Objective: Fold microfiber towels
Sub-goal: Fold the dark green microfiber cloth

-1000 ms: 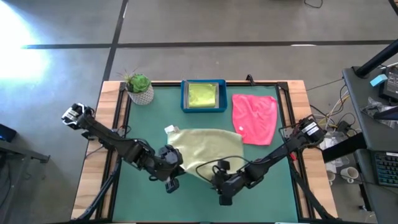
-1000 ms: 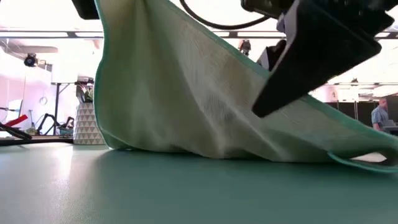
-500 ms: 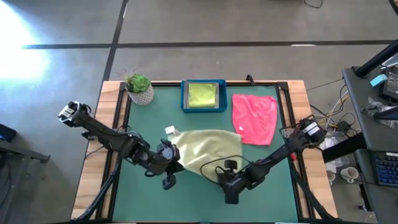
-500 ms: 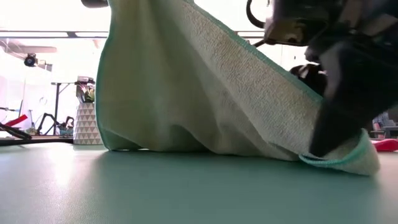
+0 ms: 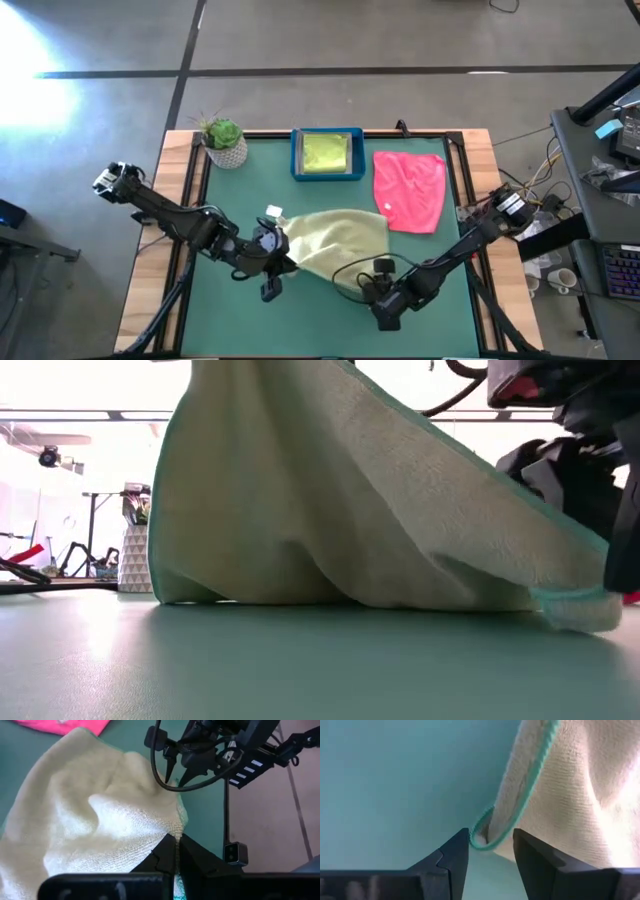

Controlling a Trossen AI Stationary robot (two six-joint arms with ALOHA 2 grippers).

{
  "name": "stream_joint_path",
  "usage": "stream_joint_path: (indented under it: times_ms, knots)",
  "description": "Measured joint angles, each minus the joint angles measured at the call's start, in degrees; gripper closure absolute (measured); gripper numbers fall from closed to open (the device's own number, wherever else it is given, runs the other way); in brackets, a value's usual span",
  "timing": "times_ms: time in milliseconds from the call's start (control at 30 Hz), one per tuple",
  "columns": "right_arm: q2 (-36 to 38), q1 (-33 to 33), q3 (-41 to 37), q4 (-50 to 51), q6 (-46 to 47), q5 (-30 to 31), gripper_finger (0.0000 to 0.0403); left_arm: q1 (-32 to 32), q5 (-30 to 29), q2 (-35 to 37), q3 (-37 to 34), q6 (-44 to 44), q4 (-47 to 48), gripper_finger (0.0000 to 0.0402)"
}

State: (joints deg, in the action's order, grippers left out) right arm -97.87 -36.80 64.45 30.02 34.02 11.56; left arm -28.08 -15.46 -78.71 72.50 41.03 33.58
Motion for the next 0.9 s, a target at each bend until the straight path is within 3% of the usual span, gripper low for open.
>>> stream_joint_path:
  times_ms: [333, 633, 900]
  knots:
    - [6.87, -1.30, 0.00, 0.29, -0.55, 3.28, 0.0257, 0.50, 0.00, 2.04, -0.01, 0.01, -0.04, 0.0400]
    - [4.41, 0.91, 0.00, -15.57, -1.90, 6.46, 0.0257, 1.09, 0.03, 2.04, 0.15, 0.01, -0.08, 0.0400]
    - [4.03, 4.11, 0.00, -21.85, -4.66, 6.57, 0.0257, 1.51, 0.01, 2.04, 1.40, 0.20, -0.15, 0.0400]
